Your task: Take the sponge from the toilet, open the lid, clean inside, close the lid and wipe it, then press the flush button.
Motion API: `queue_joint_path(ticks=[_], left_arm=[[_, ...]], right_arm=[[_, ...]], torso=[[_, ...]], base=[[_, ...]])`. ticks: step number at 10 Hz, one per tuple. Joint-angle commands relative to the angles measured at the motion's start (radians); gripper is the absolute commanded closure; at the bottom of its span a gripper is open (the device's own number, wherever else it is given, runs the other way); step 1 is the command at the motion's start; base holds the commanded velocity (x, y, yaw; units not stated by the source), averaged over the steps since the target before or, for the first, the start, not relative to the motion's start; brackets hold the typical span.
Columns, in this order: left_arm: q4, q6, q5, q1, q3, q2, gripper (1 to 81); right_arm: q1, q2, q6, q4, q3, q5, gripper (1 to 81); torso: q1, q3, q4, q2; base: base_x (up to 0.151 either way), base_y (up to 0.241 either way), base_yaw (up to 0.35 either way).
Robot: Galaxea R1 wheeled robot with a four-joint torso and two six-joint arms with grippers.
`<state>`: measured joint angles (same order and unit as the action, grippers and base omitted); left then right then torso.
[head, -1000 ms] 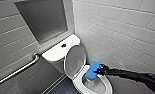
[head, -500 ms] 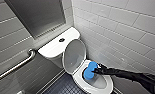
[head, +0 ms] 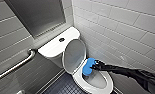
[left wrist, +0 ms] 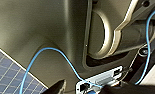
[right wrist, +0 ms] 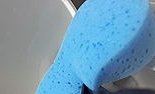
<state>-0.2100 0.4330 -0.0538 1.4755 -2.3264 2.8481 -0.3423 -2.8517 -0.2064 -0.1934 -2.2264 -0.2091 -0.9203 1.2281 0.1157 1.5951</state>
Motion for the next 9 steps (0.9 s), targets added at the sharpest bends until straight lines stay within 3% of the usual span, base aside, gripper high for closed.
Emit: queue_joint_path(ticks=[1, 4, 6, 9], left_arm=[[-0.011, 0.003, -0.098, 0.044, 0.01, -0.007, 1.0], [-0.011, 0.003, -0.098, 0.053, 0.01, -0.01, 1.0], [-0.009, 0.004, -0.098, 0.056, 0.012, -0.01, 1.0], [-0.006, 0.007, -0.098, 0.056, 0.012, 0.004, 1.0]], right_arm=[[0.091, -0.079, 0.005, 0.04, -0.05, -0.019, 81.1], [0.038, -0.093, 0.005, 0.04, -0.105, 0.011, 81.1], [0.022, -0.039, -0.004, 0.029, -0.079, 0.014, 81.1], [0.024, 0.151, -0.01, 0.028, 0.167, 0.076, 81.1]], torso=[[0.0, 0.0, 0.0, 0.0], [0.0, 0.0, 0.0, 0.0], [0.0, 0.0, 0.0, 0.0], [0.0, 0.0, 0.0, 0.0]], base=[[0.0, 0.0, 0.0], [0.0, 0.0, 0.0], [0.0, 0.0, 0.0], [0.0, 0.0, 0.0]])
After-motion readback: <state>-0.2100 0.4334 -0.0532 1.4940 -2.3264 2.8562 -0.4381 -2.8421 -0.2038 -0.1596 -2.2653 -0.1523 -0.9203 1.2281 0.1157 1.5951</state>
